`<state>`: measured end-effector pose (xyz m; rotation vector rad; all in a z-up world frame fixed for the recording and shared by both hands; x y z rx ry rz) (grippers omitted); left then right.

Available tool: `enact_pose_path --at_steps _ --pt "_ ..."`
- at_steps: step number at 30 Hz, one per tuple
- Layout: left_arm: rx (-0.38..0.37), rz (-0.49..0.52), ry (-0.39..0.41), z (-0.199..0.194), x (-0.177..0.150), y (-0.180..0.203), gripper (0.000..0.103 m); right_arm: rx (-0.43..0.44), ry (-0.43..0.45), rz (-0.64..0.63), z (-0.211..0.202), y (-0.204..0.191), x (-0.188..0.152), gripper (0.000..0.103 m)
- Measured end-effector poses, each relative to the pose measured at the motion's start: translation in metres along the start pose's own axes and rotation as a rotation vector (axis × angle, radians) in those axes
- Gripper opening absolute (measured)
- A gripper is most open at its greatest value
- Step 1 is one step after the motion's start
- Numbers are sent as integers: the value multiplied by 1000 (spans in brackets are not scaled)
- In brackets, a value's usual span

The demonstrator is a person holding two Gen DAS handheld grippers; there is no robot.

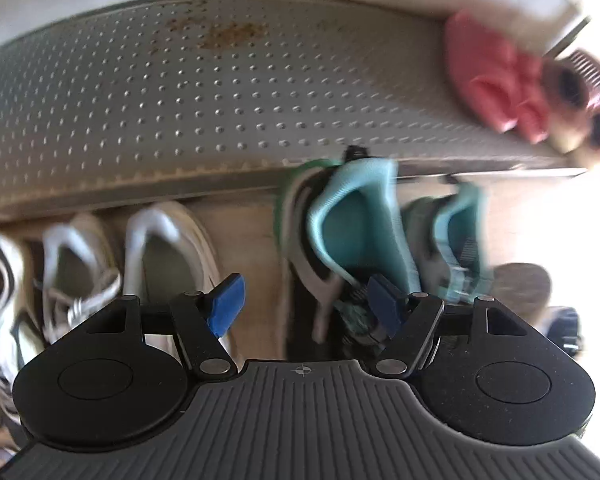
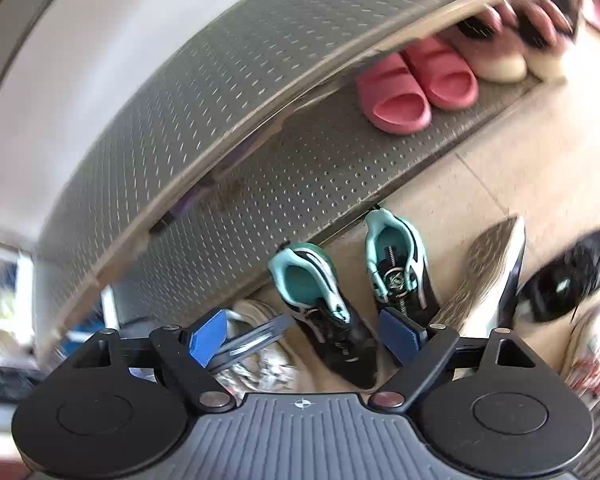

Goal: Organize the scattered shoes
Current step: 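Grasp the teal-and-black sneaker by its heel with the left tool, then place the teal sneaker beside the grey pair and open the left tool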

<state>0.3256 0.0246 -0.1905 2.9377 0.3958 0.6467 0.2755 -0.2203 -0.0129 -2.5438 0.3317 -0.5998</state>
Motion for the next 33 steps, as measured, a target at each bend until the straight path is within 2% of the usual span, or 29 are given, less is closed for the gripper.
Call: enact_pose_path --at_steps 2,5,7,8,10,11,12,14,17,20,23,29,31,33 --pt "55 -5 -14 24 5 2 70 19 -6 62 -2 5 5 88" --pt "71 4 -30 43 8 6 62 27 -16 67 -3 1 1 88" --pt "99 51 -45 58 7 14 59 31 -22 67 -4 0 -1 89" --pt "118 79 -55 63 5 16 61 33 -26 66 -4 -1 -1 90" --pt "126 92 -53 69 2 18 49 33 -34 68 -2 0 -3 90" --pt "113 69 -62 69 0 18 35 32 -36 72 -2 0 -3 90" --pt "106 49 -78 66 -1 19 27 32 -39 77 -1 0 -4 90" --pt "128 70 -96 60 -1 19 21 39 -40 84 -2 1 -5 90" --pt "103 -31 -176 45 -7 4 19 48 -33 80 -5 0 -5 90" --pt "63 -74 -245 36 -19 -7 19 60 -25 84 -8 -1 -4 90" --pt "84 -77 -275 38 -32 -18 19 72 -19 85 -10 -1 -5 90" --pt "140 -8 -153 45 -12 -23 8 62 -17 75 -9 1 -5 90" --pt "141 -12 -139 46 -4 -24 8 61 -19 75 -8 1 -5 90" --pt "145 46 -128 45 -3 -20 11 61 -23 74 -6 1 -4 90"
Point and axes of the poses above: each gripper's, at about its wrist camera, not at the fingertips, and z roughly the way its jaws point, y to its right, x to its top, the point moved 5 cm from there along z, roughly the way its jaws point, and after that the axes turned 8 degrees about y, right-handed, at the moved point
